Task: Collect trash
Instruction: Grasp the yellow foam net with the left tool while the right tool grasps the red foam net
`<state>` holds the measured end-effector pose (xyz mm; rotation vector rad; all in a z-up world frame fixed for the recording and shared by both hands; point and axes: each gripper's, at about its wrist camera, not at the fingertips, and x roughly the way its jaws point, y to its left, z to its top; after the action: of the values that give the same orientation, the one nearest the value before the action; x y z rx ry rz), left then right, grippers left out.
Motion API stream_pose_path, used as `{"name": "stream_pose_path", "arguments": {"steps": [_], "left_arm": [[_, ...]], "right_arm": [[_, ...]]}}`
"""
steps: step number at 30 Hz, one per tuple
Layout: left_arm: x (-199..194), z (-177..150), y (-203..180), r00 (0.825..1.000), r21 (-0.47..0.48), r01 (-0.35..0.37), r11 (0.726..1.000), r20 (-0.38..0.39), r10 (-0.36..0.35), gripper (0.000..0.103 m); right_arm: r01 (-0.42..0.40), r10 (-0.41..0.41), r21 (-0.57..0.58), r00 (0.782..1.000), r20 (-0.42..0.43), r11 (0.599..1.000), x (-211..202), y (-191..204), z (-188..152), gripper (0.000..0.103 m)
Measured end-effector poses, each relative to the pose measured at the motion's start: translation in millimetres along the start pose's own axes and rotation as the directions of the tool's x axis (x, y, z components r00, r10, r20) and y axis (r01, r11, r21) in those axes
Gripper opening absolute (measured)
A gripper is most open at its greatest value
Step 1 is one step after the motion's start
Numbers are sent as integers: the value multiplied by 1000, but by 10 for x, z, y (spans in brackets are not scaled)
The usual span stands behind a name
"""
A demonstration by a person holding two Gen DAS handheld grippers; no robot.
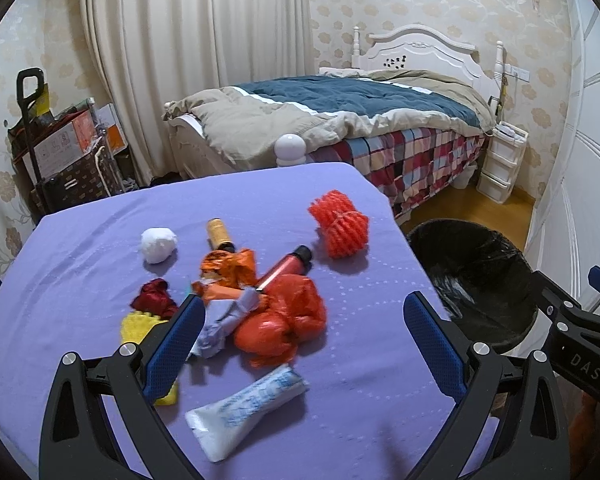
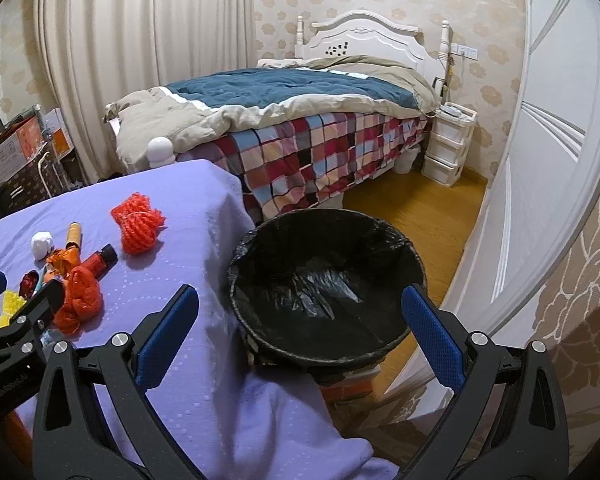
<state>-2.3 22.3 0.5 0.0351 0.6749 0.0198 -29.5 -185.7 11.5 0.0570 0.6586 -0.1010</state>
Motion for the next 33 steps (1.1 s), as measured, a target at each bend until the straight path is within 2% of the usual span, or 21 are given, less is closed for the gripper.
{"name": "stream_pose_path", "arguments": {"steps": [5, 16, 27, 28, 30, 31, 33], "left_arm": [[-115, -55, 264, 999, -9, -34, 999, -8, 33, 97], [-87, -328, 983, 990, -80, -105, 991, -100, 96, 96], [57, -479, 1194, 984, -117, -85, 989, -168, 65, 96], [71, -479, 1209, 984, -123, -81, 989, -169, 60, 94], [85, -487, 1243, 984, -127, -75, 989, -172, 53, 82], [103, -494, 1259, 984, -131, -56, 990, -176, 33, 69], [155, -511, 1303, 980, -159, -27, 987, -201, -6, 68]], "right_arm": [[-30, 30, -8, 1000, 0, 1000, -66, 127, -39, 99], [-100, 98, -62, 994, -38, 993, -117, 530, -72, 99], [-120, 113, -106, 991, -76, 987, -95, 775, -87, 99], [-121, 113, -110, 991, -77, 987, -95, 796, -87, 99], [-121, 111, -118, 990, -84, 986, -55, 809, -64, 99], [-122, 112, -120, 990, -86, 985, -48, 822, -64, 99], [-125, 114, -125, 989, -94, 984, -28, 855, -58, 99]]}}
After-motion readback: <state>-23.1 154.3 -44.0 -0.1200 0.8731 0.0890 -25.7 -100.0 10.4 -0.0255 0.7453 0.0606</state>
